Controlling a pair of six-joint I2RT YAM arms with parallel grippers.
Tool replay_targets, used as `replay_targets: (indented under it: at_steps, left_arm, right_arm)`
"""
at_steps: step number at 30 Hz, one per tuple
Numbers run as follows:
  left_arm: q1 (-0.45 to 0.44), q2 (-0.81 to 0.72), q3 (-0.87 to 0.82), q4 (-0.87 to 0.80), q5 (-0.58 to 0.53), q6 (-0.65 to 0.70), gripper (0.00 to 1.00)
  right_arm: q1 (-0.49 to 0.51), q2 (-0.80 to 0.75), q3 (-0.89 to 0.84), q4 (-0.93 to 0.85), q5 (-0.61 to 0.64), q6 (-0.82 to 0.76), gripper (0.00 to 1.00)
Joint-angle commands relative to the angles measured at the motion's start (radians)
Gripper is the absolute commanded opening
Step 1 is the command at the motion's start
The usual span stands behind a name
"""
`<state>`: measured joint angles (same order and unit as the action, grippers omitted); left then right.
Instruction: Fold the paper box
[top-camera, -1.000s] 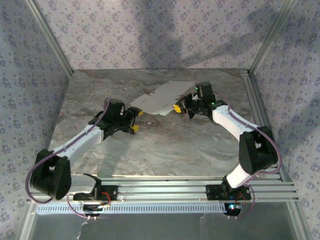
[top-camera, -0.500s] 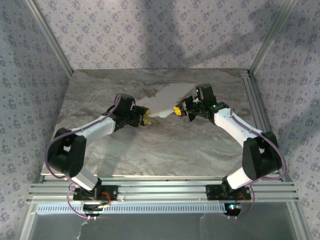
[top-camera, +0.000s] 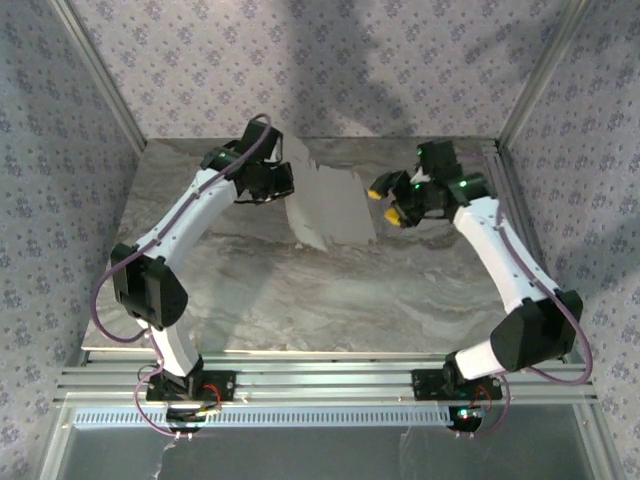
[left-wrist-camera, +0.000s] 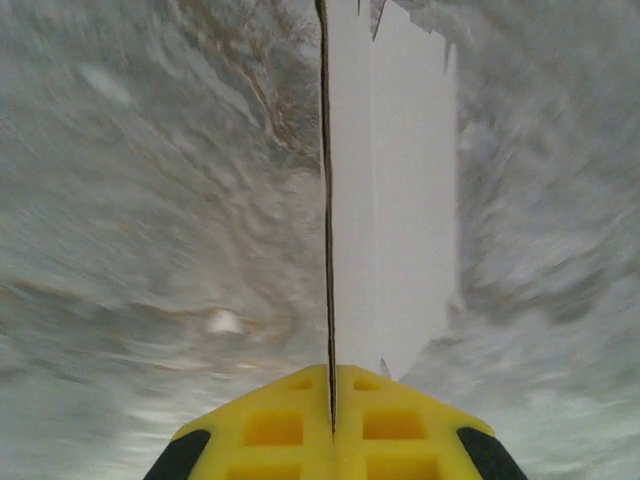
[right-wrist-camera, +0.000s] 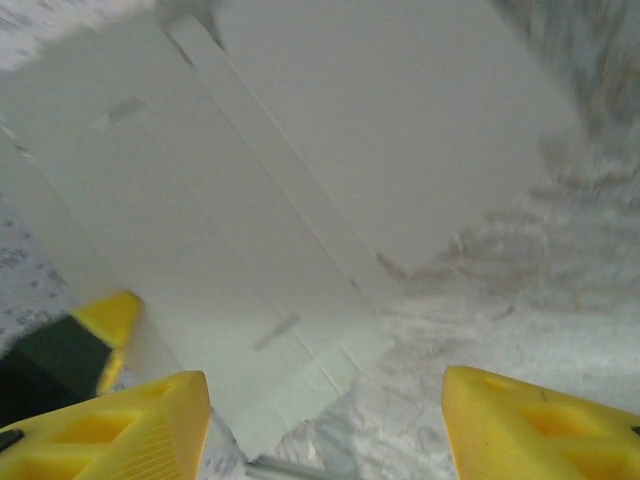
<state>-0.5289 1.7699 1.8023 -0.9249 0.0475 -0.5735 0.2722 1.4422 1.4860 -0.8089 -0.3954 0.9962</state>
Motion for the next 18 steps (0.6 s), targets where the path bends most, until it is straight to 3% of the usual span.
replay_targets:
  at_steps: [1,7,11,18]
  left_arm:
    - [-0.077,0.032,0.063,-0.227,-0.242,0.423,0.00]
    - [-0.171,0.019,0.115,-0.100,-0.380,0.740,0.00]
    - [-0.179,0.010,0.112,-0.032,-0.321,0.827,0.00]
    - [-0.242,0.021,0.078,0.091,-0.352,0.998,0.00]
  right_arm:
    - [-0.018,0.010,0.145,-0.160,0.109,-0.130,0.64]
    - [0.016,0.043,0.274,-0.052,0.123,0.067,0.65]
    - [0.050,0.069,0.266,0.032,0.062,0.264,0.65]
    - [0.107,0.159,0.206,0.192,-0.048,0.516,0.65]
